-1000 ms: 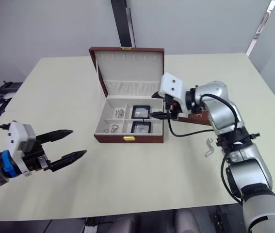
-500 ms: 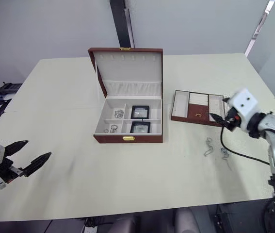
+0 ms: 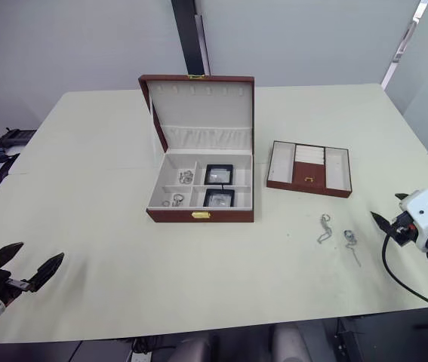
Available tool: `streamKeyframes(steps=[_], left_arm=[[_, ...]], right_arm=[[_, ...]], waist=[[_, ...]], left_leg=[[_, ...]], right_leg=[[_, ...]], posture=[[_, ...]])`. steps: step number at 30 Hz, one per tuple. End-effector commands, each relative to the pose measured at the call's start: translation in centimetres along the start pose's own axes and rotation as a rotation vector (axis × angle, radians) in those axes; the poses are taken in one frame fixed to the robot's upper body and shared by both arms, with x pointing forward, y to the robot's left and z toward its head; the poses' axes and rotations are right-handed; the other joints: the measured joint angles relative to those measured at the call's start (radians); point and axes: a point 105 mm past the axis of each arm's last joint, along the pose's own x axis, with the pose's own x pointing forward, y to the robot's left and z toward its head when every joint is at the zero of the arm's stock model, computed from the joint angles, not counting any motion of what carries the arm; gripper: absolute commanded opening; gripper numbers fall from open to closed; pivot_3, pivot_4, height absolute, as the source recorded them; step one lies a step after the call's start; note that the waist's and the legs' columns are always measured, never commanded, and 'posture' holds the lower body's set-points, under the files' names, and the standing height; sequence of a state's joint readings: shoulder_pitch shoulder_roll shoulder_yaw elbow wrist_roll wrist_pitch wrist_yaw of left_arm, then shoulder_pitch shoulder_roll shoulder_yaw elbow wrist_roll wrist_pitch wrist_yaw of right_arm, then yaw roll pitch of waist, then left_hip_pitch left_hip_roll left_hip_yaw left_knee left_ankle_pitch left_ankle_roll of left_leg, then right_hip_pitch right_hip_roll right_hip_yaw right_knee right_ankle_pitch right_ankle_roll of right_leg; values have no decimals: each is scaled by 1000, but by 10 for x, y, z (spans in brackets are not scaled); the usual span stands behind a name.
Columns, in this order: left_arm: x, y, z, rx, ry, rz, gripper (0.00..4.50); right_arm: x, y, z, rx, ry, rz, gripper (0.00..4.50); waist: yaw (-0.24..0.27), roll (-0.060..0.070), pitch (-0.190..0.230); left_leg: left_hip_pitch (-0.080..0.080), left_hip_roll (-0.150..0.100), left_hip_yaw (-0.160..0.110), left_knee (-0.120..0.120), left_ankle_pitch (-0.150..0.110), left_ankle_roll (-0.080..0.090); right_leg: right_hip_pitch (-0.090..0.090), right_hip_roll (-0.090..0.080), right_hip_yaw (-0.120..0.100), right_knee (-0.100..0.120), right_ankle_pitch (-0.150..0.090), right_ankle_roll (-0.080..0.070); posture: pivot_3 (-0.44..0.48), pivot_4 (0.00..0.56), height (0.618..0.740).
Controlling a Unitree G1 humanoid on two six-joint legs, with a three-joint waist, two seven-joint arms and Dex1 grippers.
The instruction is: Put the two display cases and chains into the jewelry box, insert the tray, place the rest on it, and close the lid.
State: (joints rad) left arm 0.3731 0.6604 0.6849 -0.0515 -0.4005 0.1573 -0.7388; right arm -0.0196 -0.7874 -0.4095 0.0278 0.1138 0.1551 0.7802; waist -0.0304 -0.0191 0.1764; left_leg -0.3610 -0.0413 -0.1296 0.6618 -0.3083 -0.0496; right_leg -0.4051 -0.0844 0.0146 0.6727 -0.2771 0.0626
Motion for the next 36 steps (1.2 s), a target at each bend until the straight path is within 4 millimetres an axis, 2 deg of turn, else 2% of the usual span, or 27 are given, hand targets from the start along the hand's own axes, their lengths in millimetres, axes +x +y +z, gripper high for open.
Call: streamKeyframes(steps=[1, 6, 14, 18, 23, 26, 27, 34, 36], left_arm=[[-3, 2, 20, 20, -52, 39, 4500], [0, -5, 29, 13, -63, 43, 4500], [0, -8, 31, 1, -61, 40, 4500], [0, -11, 33, 15, -67, -4, 4500], [1, -25, 40, 45, -84, -106, 4500], [4, -35, 47, 63, -106, -163, 4500], [6, -40, 52, 68, -117, -186, 4500], [22, -89, 95, 105, -237, -419, 4500], [26, -115, 115, 117, -279, -542, 4500]], right_arm=[[-5, -14, 10, 3, -44, -49, 4464], [-3, -15, 11, 1, -47, -46, 4464], [-2, -15, 8, 6, -39, -42, 4464], [-2, -14, 8, 5, -38, -39, 4464], [0, -16, 11, 3, -51, -37, 4464], [2, -15, 20, 4, -85, -25, 4464], [4, -14, 29, 1, -115, -12, 4464], [16, -4, 78, -30, -226, 94, 4464], [26, 10, 95, -55, -231, 177, 4464]], waist=[[1, 0, 0], [1, 0, 0], [1, 0, 0], [1, 0, 0], [1, 0, 0], [1, 0, 0], [1, 0, 0], [1, 0, 0], [1, 0, 0]], left_leg=[[0, 0, 0, 0, 0, 0], [0, 0, 0, 0, 0, 0], [0, 0, 0, 0, 0, 0], [0, 0, 0, 0, 0, 0], [0, 0, 0, 0, 0, 0], [0, 0, 0, 0, 0, 0], [0, 0, 0, 0, 0, 0], [0, 0, 0, 1, 0, 0], [0, 0, 0, 1, 0, 0]], right_leg=[[0, 0, 0, 0, 0, 0], [0, 0, 0, 0, 0, 0], [0, 0, 0, 0, 0, 0], [0, 0, 0, 0, 0, 0], [0, 0, 0, 0, 0, 0], [0, 0, 0, 0, 0, 0], [0, 0, 0, 0, 0, 0], [0, 0, 0, 0, 0, 0], [0, 0, 0, 0, 0, 0]], posture=[[0, 150, 740], [0, 150, 740], [0, 150, 740], [0, 150, 740], [0, 150, 740], [0, 150, 740], [0, 150, 740], [0, 150, 740], [0, 150, 740]])
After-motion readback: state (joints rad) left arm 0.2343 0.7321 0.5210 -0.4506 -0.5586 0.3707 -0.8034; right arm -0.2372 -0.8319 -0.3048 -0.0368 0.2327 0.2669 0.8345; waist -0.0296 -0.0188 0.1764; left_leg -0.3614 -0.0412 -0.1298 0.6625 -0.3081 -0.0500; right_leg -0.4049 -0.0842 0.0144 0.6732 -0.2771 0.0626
